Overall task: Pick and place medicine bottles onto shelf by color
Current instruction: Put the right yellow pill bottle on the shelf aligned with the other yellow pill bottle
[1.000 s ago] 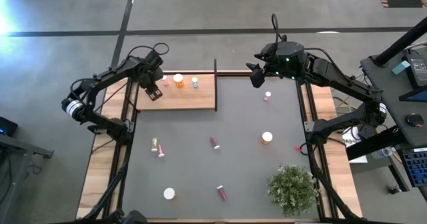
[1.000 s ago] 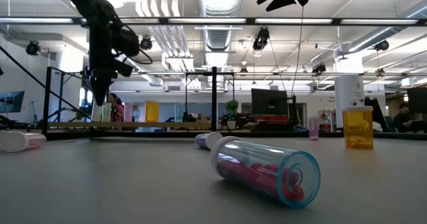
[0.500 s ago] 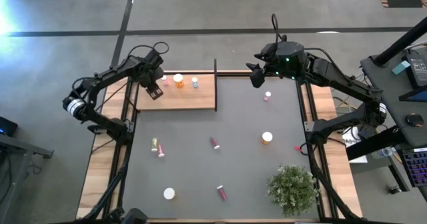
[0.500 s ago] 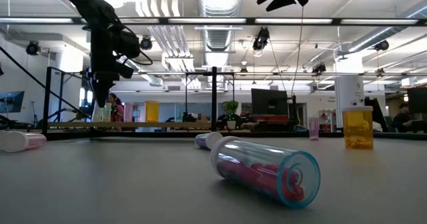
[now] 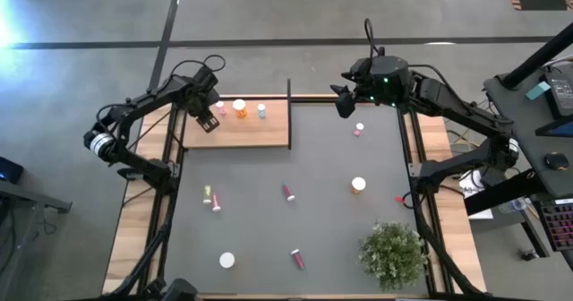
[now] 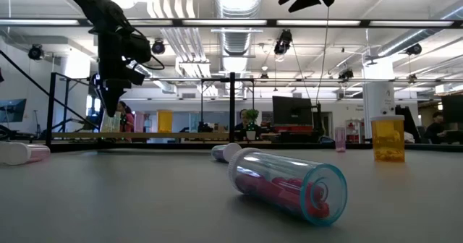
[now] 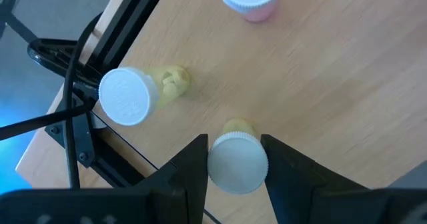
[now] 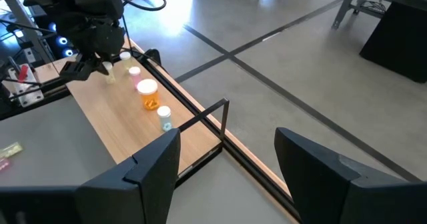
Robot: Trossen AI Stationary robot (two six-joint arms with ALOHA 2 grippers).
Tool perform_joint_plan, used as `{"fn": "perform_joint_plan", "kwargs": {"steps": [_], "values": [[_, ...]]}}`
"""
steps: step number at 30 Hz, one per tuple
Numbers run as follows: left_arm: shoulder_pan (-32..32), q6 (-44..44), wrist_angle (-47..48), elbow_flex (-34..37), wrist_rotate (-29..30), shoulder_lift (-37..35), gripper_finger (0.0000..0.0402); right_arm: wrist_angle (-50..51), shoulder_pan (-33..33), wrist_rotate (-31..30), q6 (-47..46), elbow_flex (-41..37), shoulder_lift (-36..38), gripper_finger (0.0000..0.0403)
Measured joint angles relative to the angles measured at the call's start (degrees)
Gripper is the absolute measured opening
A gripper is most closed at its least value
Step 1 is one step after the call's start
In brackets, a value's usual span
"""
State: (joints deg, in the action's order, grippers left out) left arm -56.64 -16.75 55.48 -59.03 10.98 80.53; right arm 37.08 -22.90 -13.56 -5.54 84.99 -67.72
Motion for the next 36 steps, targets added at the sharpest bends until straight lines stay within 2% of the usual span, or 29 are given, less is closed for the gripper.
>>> {"fn": "perform_joint_plan", "kwargs": {"steps": [28,36], "values": [[0.0,1.5,-0.5,-0.4,-1.1,0.0,0.0110,0.0,0.0,0.0,0.0,0.0,0.0,0.0233],[0.0,1.5,-0.4,-0.2,-1.5,0.1,0.0141,0.0,0.0,0.0,0.0,0.0,0.0,0.0233]]}}
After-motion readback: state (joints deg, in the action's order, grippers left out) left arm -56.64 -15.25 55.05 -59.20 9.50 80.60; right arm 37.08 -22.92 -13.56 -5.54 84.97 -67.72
